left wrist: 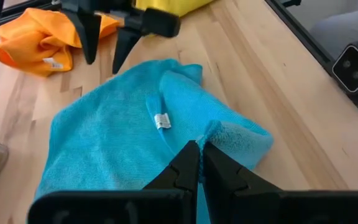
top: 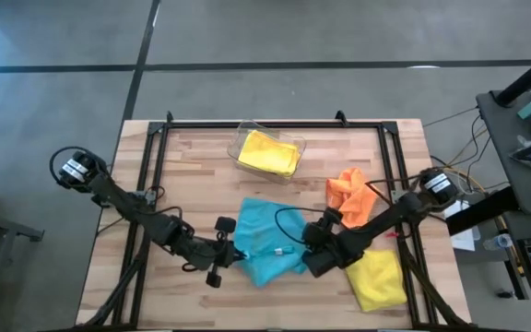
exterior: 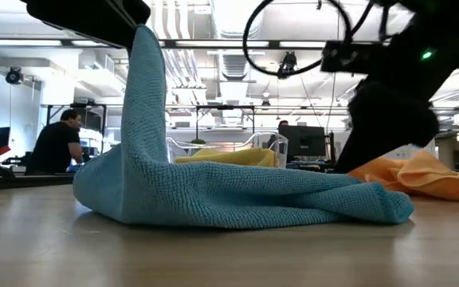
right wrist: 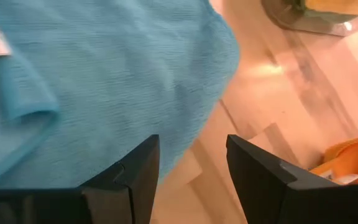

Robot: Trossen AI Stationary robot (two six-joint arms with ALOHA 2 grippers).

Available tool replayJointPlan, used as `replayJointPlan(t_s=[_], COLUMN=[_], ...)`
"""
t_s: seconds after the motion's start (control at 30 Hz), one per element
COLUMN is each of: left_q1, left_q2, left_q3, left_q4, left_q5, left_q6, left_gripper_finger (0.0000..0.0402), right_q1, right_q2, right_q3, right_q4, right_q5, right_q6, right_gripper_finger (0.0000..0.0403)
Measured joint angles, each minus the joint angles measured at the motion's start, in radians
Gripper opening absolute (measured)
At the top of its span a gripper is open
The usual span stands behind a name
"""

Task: Fold microfiber towels
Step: Fold the blue microfiber cloth

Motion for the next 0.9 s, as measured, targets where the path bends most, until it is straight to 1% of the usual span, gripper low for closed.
replayJointPlan(t_s=[0.2,0.33,0.37,0.43,0.5,0.6,0.67,0.73,0.83,0.9], left_q1=[0.000,0.000,0.000,0.001,0.003,0.007,0.008,0.008,0.008,0.008], left_q2=[0.000,0.000,0.000,0.000,0.000,0.000,0.000,0.000,0.000,0.004], left_q3=[0.000,0.000,0.000,0.000,0.000,-0.001,-0.001,-0.001,-0.001,-0.002], left_q4=[0.000,0.002,0.002,0.005,0.009,0.015,0.022,0.027,0.031,0.040], left_q5=[0.000,0.001,0.002,0.002,0.002,0.003,0.003,0.003,0.006,0.006], left_q6=[-0.001,-0.002,-0.002,-0.002,-0.002,-0.002,-0.002,-0.002,-0.002,-0.002], left_gripper_finger=[0.0000,0.0000,0.0000,0.0000,0.0000,0.0000,0.0000,0.0000,0.0000,0.0000], right_q1=[0.110,0.169,0.181,0.192,0.196,0.191,0.177,0.160,0.129,0.109], right_q2=[-0.083,-0.165,-0.184,-0.213,-0.230,-0.234,-0.221,-0.210,-0.188,-0.179], right_q3=[-0.039,-0.072,-0.085,-0.114,-0.147,-0.198,-0.235,-0.267,-0.281,-0.283], right_q4=[0.006,0.022,0.042,0.129,0.236,0.466,0.634,0.775,0.874,0.867], right_q5=[0.065,0.180,0.206,0.215,0.200,0.138,0.057,-0.034,-0.082,-0.083], right_q6=[0.077,0.126,0.127,0.089,0.014,-0.150,-0.269,-0.353,-0.397,-0.394], right_gripper_finger=[0.0178,0.0178,0.0178,0.0178,0.0178,0.0178,0.0178,0.0178,0.0178,0.0178])
